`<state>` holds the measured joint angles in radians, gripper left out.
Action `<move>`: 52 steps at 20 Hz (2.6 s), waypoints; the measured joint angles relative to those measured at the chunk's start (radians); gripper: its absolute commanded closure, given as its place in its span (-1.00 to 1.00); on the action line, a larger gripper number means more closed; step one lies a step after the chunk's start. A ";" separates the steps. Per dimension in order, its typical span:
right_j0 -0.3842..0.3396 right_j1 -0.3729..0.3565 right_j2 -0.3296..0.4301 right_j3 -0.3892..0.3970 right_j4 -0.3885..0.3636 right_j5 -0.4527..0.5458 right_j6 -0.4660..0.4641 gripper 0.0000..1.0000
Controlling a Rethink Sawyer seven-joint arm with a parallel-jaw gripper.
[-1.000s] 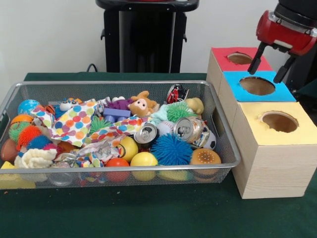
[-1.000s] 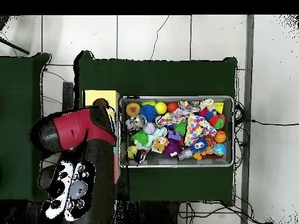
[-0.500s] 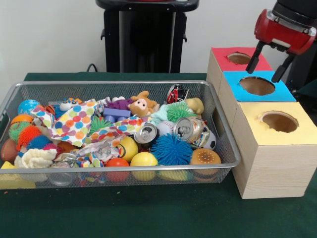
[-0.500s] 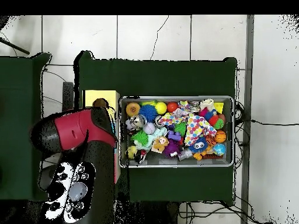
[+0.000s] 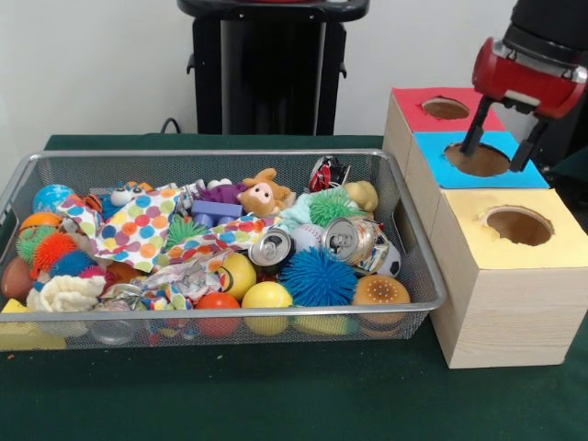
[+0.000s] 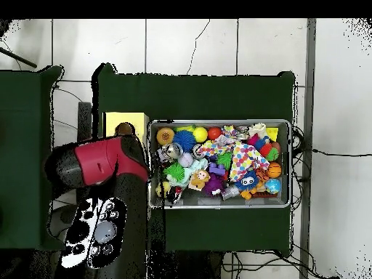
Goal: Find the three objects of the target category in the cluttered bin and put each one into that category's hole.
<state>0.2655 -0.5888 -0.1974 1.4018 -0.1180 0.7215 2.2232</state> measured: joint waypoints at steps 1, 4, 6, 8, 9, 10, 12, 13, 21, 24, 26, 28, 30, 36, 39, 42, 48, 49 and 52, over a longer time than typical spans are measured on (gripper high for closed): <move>-0.008 0.001 0.004 0.004 0.003 -0.015 0.000 -1.00; -0.046 0.002 0.025 0.021 0.014 -0.056 0.000 -1.00; -0.086 0.001 0.046 0.036 0.019 -0.079 0.000 -1.00; -0.119 0.000 0.061 0.049 0.019 -0.090 0.000 -1.00; -0.136 -0.001 0.069 0.057 0.019 -0.093 0.000 -1.00; -0.144 -0.002 0.073 0.061 0.019 -0.093 0.000 -1.00; -0.168 -0.006 0.082 0.074 0.018 -0.093 0.000 -1.00; -0.174 -0.008 0.085 0.079 0.019 -0.093 0.000 -1.00; -0.197 -0.032 0.115 0.112 0.019 -0.093 0.000 -1.00; -0.222 -0.046 0.147 0.137 0.019 -0.096 0.000 -1.00; -0.237 -0.050 0.163 0.148 0.019 -0.105 0.000 -1.00; -0.255 -0.053 0.180 0.161 0.019 -0.121 0.000 -1.00; -0.283 -0.059 0.203 0.184 0.019 -0.152 0.000 -1.00; -0.412 -0.069 0.299 0.257 0.018 -0.243 0.000 -1.00; -0.467 -0.068 0.333 0.270 0.019 -0.244 0.000 -1.00; -0.516 -0.068 0.363 0.277 0.019 -0.244 0.000 -1.00; -0.585 -0.067 0.418 0.294 0.019 -0.244 0.000 -1.00; -0.596 -0.067 0.430 0.301 0.019 -0.244 0.000 -1.00; -0.619 -0.066 0.457 0.317 0.017 -0.244 0.000 -1.00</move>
<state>-0.3531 -0.6548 0.2593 1.7184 -0.1006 0.4773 2.2232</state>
